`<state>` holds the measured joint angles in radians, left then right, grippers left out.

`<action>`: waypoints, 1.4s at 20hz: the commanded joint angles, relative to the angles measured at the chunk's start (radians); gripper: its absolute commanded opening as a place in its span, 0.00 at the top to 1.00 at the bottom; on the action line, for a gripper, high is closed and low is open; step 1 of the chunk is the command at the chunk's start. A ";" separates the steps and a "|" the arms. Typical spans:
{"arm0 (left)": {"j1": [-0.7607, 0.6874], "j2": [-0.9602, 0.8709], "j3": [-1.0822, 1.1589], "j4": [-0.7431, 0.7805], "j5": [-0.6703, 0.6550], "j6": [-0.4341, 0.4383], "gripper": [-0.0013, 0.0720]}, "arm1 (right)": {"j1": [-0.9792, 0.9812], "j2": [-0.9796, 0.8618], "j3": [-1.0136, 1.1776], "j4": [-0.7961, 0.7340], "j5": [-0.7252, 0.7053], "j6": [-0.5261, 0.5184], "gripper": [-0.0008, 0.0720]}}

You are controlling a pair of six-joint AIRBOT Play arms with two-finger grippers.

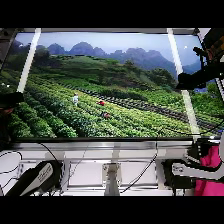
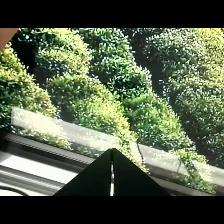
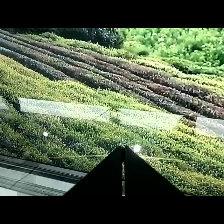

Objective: Fold the clothes and pants, and hang the long-sleeved shirts on hangers.

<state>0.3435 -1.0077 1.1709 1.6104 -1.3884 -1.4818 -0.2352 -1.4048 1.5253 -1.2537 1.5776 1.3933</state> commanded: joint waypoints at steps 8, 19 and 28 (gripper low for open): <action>0.002 -0.009 -0.047 0.110 0.021 0.001 0.97 | -0.001 0.000 0.000 0.000 0.000 0.000 0.96; 0.010 -0.108 -0.061 0.379 0.252 -0.060 0.97 | -0.001 0.000 0.000 0.012 -0.132 0.001 0.96; 0.027 -0.197 -0.061 0.618 0.352 -0.061 0.90 | 0.009 -0.001 0.000 0.181 -0.211 0.007 0.82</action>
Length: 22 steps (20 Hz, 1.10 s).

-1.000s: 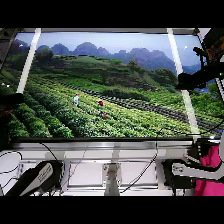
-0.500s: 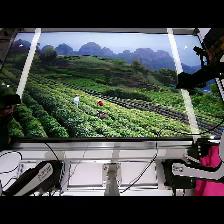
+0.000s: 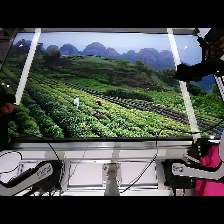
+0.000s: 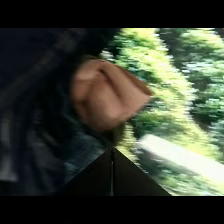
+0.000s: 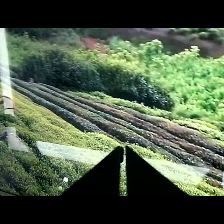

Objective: Fold the clothes and pants, and hang the long-sleeved shirts on hangers.

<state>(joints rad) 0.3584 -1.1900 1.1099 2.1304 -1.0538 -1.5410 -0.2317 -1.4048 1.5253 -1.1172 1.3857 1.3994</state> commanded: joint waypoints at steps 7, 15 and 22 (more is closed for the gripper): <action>0.145 -0.016 0.000 0.091 -0.012 -0.161 0.21 | 0.079 -0.001 0.000 0.039 -0.024 0.000 0.32; 0.216 -0.049 -0.002 0.000 0.018 -0.161 0.21 | 0.122 -0.001 0.000 0.040 -0.047 0.000 0.32; 0.215 -0.103 -0.002 0.037 0.054 -0.158 0.21 | 0.122 -0.001 0.000 0.040 -0.046 0.000 0.32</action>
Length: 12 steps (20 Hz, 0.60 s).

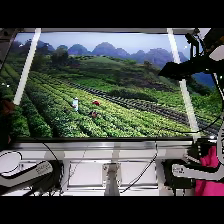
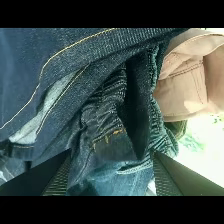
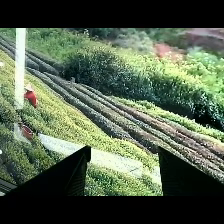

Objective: Fold the clothes and pants, and hang the long-sleeved shirts on hangers.

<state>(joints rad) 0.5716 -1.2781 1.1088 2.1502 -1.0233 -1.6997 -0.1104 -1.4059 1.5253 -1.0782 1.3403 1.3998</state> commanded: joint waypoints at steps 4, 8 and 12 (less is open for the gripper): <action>0.002 -0.014 0.000 0.022 0.041 0.000 0.27 | 0.001 0.000 0.000 0.001 -0.001 0.000 0.32; 0.003 -0.014 0.000 0.022 0.053 -0.003 0.37 | 0.001 0.000 0.000 0.001 -0.001 0.000 0.32; 0.003 -0.014 0.000 0.023 0.103 -0.003 0.64 | 0.001 0.000 0.000 0.001 0.010 0.001 0.32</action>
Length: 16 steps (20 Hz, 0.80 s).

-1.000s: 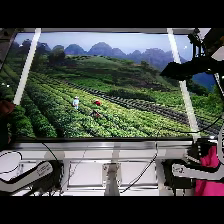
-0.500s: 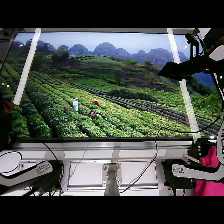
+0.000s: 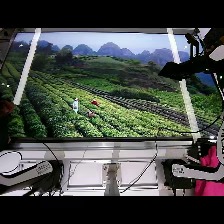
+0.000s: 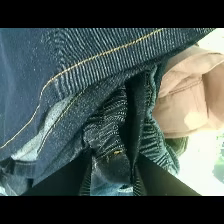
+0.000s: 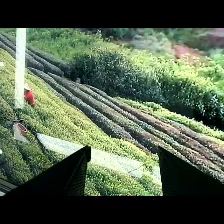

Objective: Fold the clothes and pants, and hang the long-sleeved shirts on hangers.

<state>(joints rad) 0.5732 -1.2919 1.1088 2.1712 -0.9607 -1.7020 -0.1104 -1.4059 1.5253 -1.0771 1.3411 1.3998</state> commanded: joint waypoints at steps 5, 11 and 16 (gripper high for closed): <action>0.000 0.005 0.000 0.001 0.026 -0.001 0.97 | 0.001 0.000 0.000 0.000 0.020 0.000 0.33; 0.000 0.145 0.076 -0.102 0.067 -0.098 0.97 | 0.001 0.000 0.000 0.000 0.007 0.001 0.96; -0.069 0.301 0.297 -0.239 0.155 -0.025 0.97 | 0.001 -0.013 -0.002 0.000 0.002 0.001 0.96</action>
<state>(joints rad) 0.5480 -1.0672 1.2930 2.0102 -0.8604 -1.7702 -0.1104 -1.4113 1.5246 -1.0775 1.3506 1.4010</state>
